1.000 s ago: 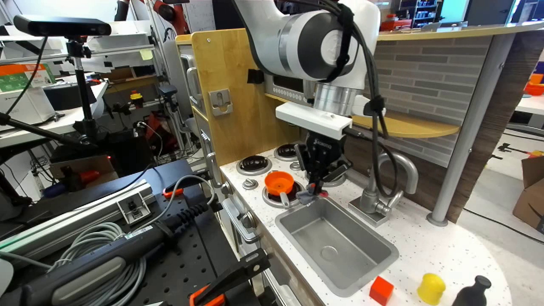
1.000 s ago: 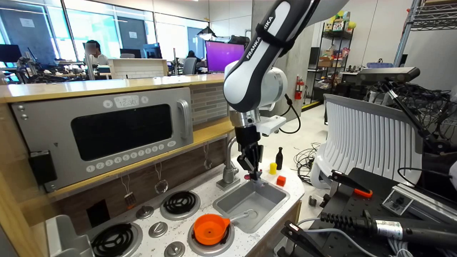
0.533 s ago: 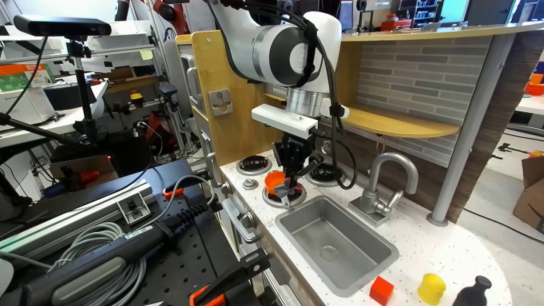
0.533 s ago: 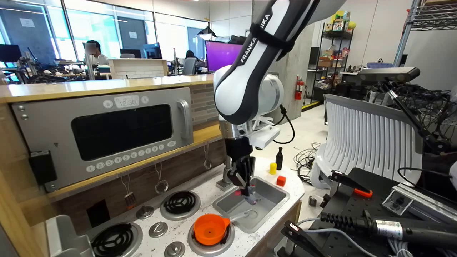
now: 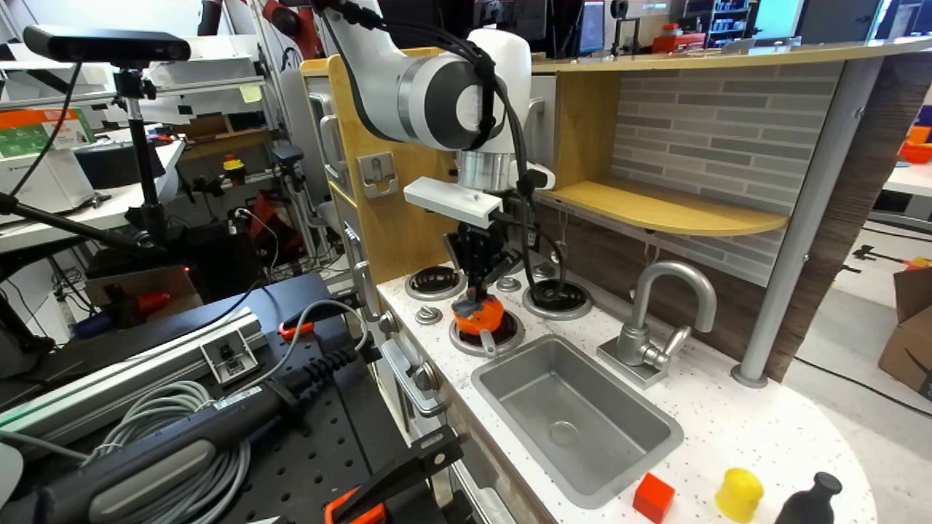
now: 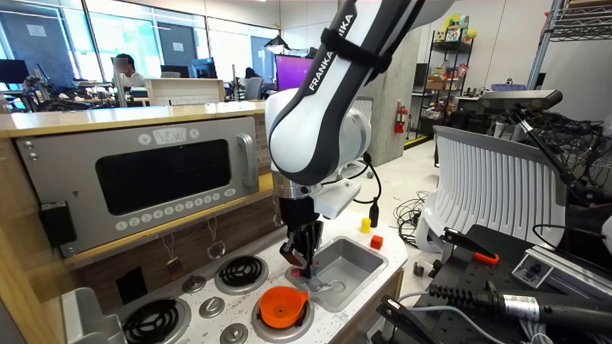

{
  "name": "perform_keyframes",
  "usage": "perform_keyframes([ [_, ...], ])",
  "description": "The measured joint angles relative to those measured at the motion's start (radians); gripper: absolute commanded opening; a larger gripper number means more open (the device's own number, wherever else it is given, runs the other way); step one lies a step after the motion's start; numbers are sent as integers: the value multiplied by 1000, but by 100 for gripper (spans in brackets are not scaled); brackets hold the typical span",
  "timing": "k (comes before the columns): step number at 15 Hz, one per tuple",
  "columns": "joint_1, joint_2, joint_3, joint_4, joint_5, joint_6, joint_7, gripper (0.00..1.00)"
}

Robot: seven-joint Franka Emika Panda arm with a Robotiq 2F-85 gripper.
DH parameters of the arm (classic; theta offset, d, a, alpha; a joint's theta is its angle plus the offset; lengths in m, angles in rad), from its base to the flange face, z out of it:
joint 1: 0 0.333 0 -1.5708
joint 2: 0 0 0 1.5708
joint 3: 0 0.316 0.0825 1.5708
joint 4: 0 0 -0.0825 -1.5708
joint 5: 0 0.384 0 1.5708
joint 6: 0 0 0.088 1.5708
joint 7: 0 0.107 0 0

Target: Place the mouse plush toy in the orange pot

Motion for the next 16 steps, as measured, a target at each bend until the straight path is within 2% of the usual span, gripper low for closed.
perform_keyframes([
  [8, 37, 9, -16, -31, 0, 177, 132, 3],
  [11, 65, 17, -56, -31, 0, 257, 186, 3],
  [16, 172, 40, -149, -31, -1, 349, 254, 3],
])
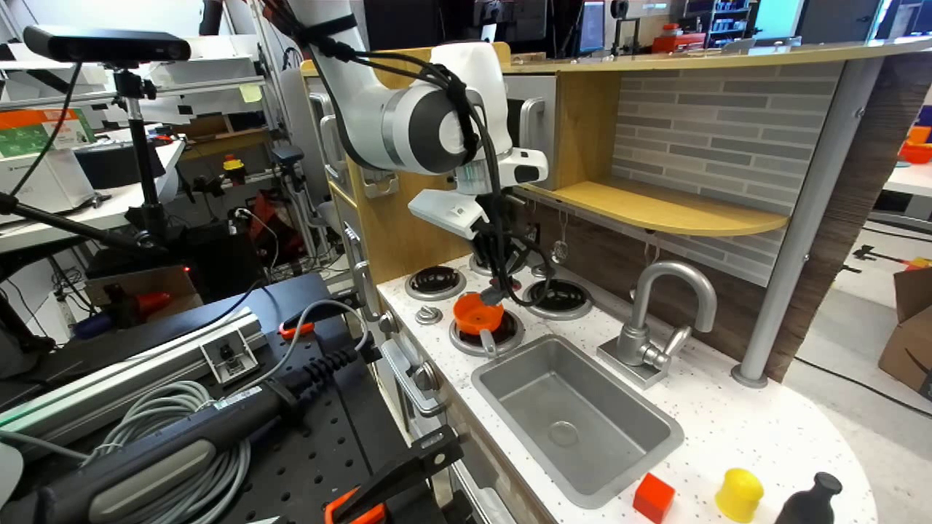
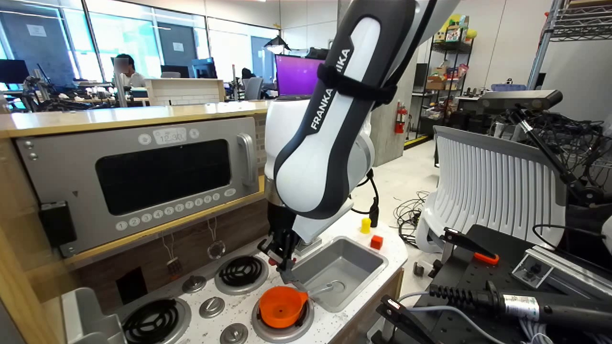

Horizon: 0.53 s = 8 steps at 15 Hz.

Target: Place the mouse plush toy in the orange pot

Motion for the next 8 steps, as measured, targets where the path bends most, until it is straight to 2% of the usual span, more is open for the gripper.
perform_keyframes([
  [4, 76, 20, -43, 3, 0, 20, 45, 3],
  [8, 115, 37, -64, 7, 0, 20, 75, 3],
])
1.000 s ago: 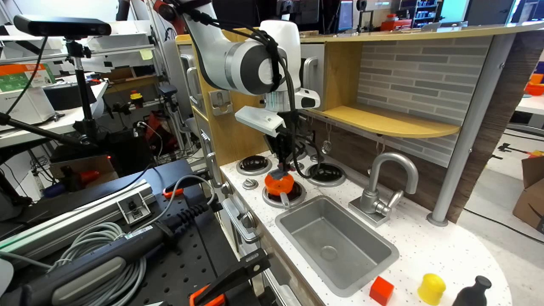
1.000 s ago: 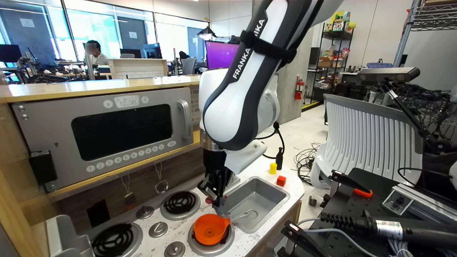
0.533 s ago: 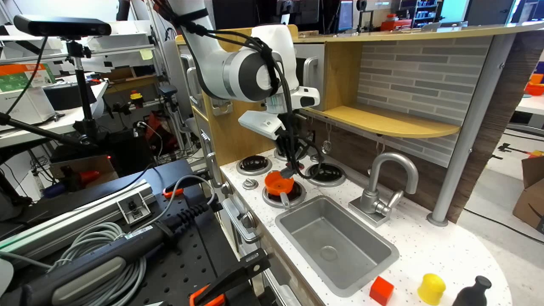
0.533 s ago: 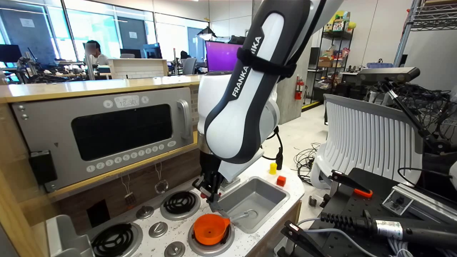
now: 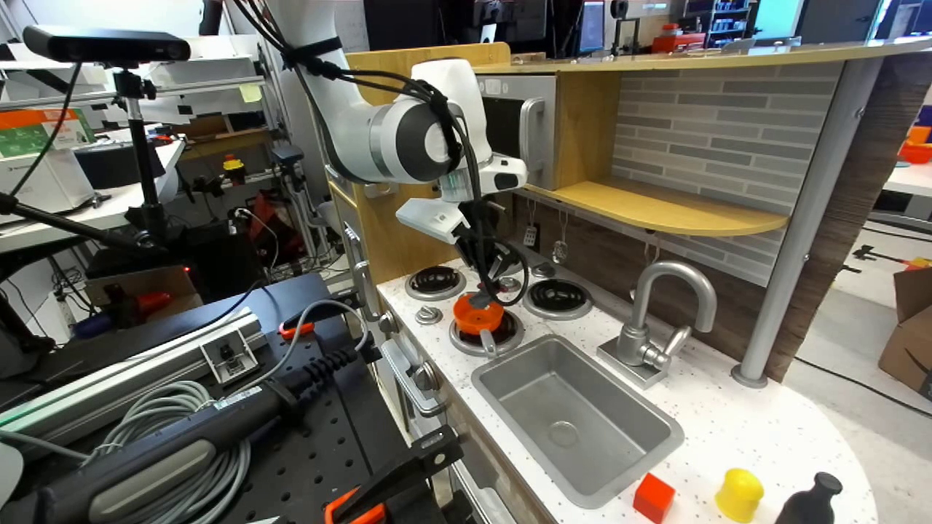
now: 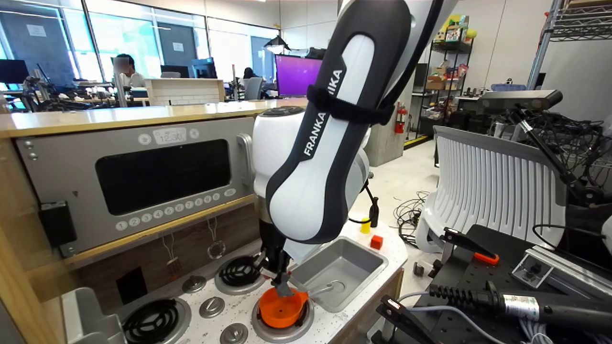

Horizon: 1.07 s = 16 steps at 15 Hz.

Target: Place the mouse plush toy in the orange pot

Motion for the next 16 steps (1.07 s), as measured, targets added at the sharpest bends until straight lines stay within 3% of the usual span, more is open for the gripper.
perform_keyframes([
  [2, 6, 10, -3, 3, 0, 0, 6, 3],
  [3, 6, 16, -3, 5, 0, 0, 7, 37],
  [4, 6, 22, -3, 9, 0, 0, 8, 38],
  [12, 15, 51, -13, 31, 0, 0, 15, 96],
  [16, 31, 49, -23, 36, 0, 0, 27, 100],
])
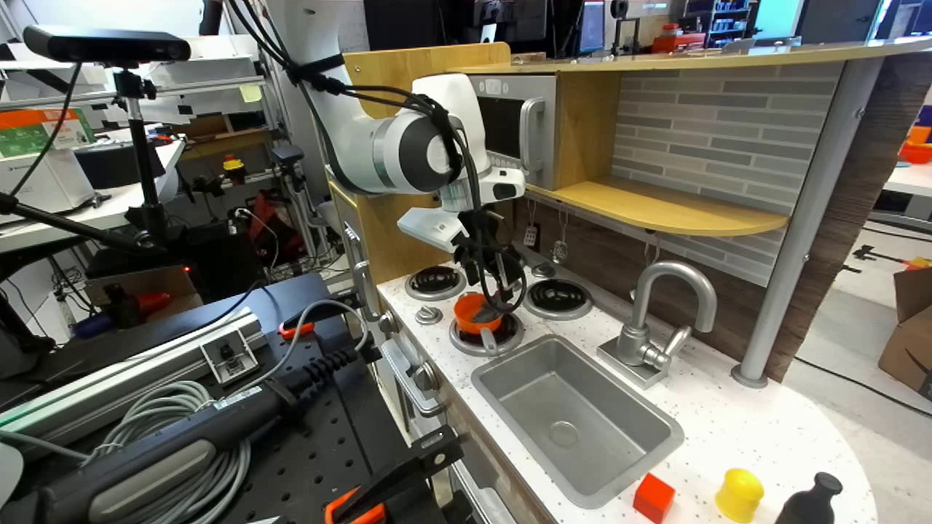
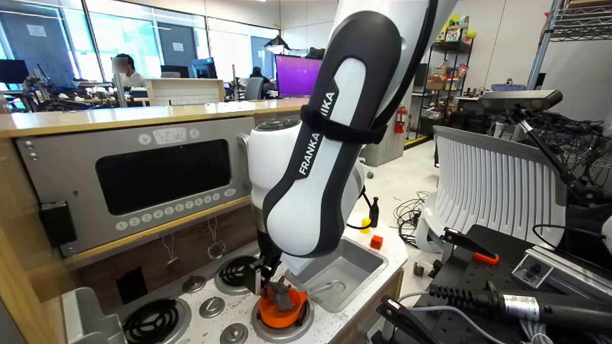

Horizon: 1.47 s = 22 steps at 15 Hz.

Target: Place the mouse plush toy in the orange pot

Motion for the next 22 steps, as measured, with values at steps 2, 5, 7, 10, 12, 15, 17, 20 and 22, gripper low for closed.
perform_keyframes([
  [2, 0, -6, -4, -4, 1, 0, 10, 100],
  [5, -11, -30, -11, -38, 5, 5, 28, 100],
  [7, -32, -52, -13, -75, 12, 5, 33, 100],
  [10, -85, -88, -8, -140, 28, 5, 33, 100],
  [12, -116, -112, -8, -184, 28, 5, 30, 100],
  [15, -127, -145, -29, -240, 22, 1, 19, 100],
  [17, -125, -176, -47, -267, 18, -28, 15, 100],
  [20, -134, -250, -64, -286, 5, -174, -3, 100],
  [22, -171, -313, -47, -289, 4, -294, -50, 100],
])
